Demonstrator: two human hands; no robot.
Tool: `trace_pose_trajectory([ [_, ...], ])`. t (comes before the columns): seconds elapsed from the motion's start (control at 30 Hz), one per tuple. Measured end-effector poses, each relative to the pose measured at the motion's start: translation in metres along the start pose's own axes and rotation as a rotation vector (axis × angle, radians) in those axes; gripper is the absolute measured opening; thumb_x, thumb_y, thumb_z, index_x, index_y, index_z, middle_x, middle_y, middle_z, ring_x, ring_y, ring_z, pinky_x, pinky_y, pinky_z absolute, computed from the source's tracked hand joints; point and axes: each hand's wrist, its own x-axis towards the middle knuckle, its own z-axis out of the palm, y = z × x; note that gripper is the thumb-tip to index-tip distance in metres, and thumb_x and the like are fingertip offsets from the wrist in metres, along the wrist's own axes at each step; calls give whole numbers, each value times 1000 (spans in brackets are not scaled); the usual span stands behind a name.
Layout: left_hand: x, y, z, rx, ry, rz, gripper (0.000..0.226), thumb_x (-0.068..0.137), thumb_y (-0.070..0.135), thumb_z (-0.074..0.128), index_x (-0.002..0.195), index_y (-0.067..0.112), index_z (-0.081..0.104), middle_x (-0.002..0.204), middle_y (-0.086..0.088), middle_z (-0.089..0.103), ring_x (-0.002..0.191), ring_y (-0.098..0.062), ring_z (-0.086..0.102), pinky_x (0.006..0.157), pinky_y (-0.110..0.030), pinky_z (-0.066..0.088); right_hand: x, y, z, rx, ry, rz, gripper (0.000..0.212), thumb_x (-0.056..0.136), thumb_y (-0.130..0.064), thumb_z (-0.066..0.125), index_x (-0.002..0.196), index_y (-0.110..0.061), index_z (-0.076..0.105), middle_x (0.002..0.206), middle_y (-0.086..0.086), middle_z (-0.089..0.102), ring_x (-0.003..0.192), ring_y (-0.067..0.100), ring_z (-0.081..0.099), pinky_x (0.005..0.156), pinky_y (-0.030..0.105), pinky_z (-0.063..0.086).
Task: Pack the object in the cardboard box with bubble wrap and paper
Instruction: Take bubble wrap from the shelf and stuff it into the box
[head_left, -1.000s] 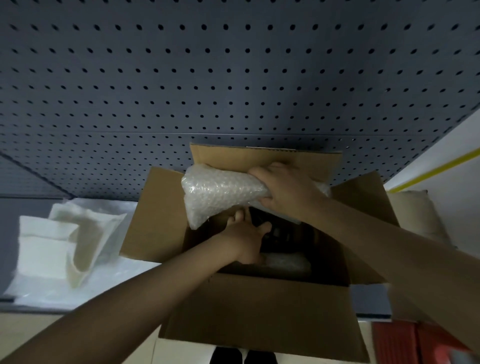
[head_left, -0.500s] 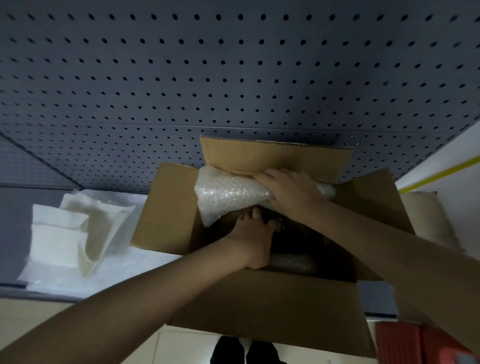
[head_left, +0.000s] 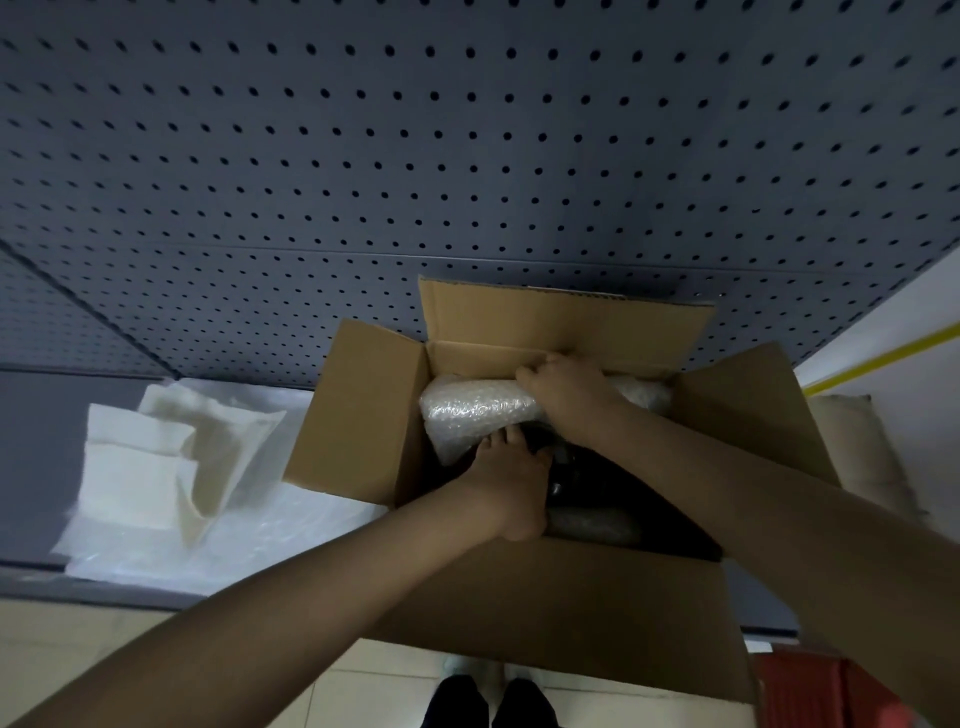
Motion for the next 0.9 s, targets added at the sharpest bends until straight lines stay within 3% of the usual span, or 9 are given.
trace_pose_trajectory([
  [0.1, -2, -5, -2, 6, 11, 41, 67, 93, 31, 50, 149, 13, 18, 152, -22, 20, 139, -37, 23, 116, -42, 25, -22, 14, -2, 208, 34, -134, 62, 84, -15, 62, 140, -21, 35, 136, 6, 52, 116, 25, 50, 92, 39, 47],
  [0.17, -5, -10, -5, -45, 71, 62, 58, 94, 32, 50, 144, 12, 30, 145, -18, 37, 130, -33, 39, 108, -41, 36, -40, 21, -6, 222, 140, -176, 58, 87, -19, 61, 141, -21, 39, 143, 4, 44, 123, 25, 44, 98, 39, 45],
  [0.27, -8, -15, -13, -48, 309, 60, 38, 95, 27, 48, 131, 15, 48, 128, -10, 57, 114, -26, 55, 97, -40, 46, -59, 25, -10, 147, 108, -60, 54, 92, -26, 52, 143, -24, 35, 142, 5, 43, 123, 26, 44, 98, 37, 43],
  [0.4, -10, -36, -25, 138, 533, 42, 47, 91, 18, 51, 137, 17, 42, 132, -7, 52, 115, -26, 53, 97, -35, 42, -61, 17, -8, 102, 20, 56, 62, 95, -25, 47, 149, -32, 18, 145, 4, 40, 128, 25, 43, 94, 36, 42],
  [0.53, -5, -62, -36, 125, 439, 84, 58, 89, 10, 54, 143, 22, 35, 135, -10, 50, 111, -30, 58, 88, -37, 49, -46, 17, -8, 59, 41, 7, 56, 94, -21, 47, 145, -27, 25, 126, 11, 58, 109, 30, 57, 82, 38, 47],
  [0.63, 20, -69, -36, 109, 323, 59, 67, 76, 5, 69, 136, 19, 44, 126, -10, 57, 104, -27, 62, 86, -37, 53, -33, 20, 0, 29, 10, -9, 58, 94, -19, 47, 146, -22, 21, 110, 10, 67, 94, 28, 65, 72, 36, 48],
  [0.73, 45, -72, -37, 159, 198, 8, 34, 71, 8, 77, 101, 14, 64, 112, -9, 66, 98, -21, 65, 86, -33, 53, -22, 15, 16, 29, -24, 14, 59, 94, -22, 48, 146, -22, 20, 108, 10, 69, 91, 27, 67, 71, 36, 50],
  [0.77, 51, -73, -36, 140, 205, 27, 24, 78, 9, 71, 100, 13, 64, 112, -9, 67, 98, -21, 65, 87, -33, 52, -19, 14, 20, 39, -25, 21, 58, 94, -22, 47, 146, -22, 21, 108, 10, 69, 91, 28, 68, 71, 36, 50],
  [0.9, 57, -74, -30, 76, 227, 93, 26, 91, 11, 53, 117, 12, 58, 115, -10, 65, 102, -25, 63, 91, -37, 50, -12, 13, 26, 72, -29, 18, 49, 95, -25, 47, 141, -24, 32, 110, 10, 68, 95, 29, 67, 74, 36, 50],
])
